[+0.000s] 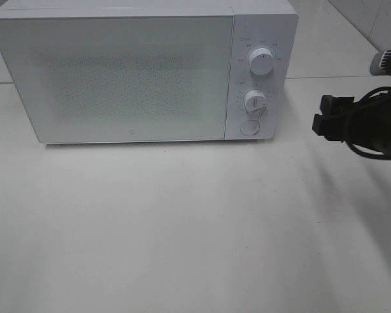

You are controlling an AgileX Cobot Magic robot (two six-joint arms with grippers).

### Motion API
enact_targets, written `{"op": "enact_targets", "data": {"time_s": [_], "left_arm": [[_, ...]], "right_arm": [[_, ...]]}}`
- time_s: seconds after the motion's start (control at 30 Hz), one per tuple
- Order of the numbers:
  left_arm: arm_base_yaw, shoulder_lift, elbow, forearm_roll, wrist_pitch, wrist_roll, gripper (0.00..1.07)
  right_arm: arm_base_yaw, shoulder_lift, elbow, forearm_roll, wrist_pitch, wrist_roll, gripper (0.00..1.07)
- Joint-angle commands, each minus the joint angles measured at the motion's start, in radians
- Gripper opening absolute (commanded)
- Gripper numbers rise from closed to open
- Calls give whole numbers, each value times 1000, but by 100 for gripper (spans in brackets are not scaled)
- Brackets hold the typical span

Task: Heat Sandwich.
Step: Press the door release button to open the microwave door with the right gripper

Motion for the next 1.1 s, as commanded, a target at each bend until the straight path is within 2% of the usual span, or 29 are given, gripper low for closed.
{"op": "enact_targets", "data": {"time_s": [0.03,0.13,0.27,0.57,0.9,1.1], "left_arm": [[6,-14,4,-1,-12,0,98],[6,-14,4,-1,-12,0,98],[6,-14,4,-1,-12,0,98],[6,-14,4,-1,-12,0,98],[6,-14,4,-1,-12,0,98],[6,-13,4,-1,-12,0,98]], "right_arm": [[68,46,-12,74,-65,-17,76],[102,74,-23,96,-79,-20,76],[202,159,-71,172,-104,-25,76],[325,266,-166,285,-104,-83,76],[390,319,-224,373,-97,-109,76],[390,319,-224,374,-96,-96,76]]}}
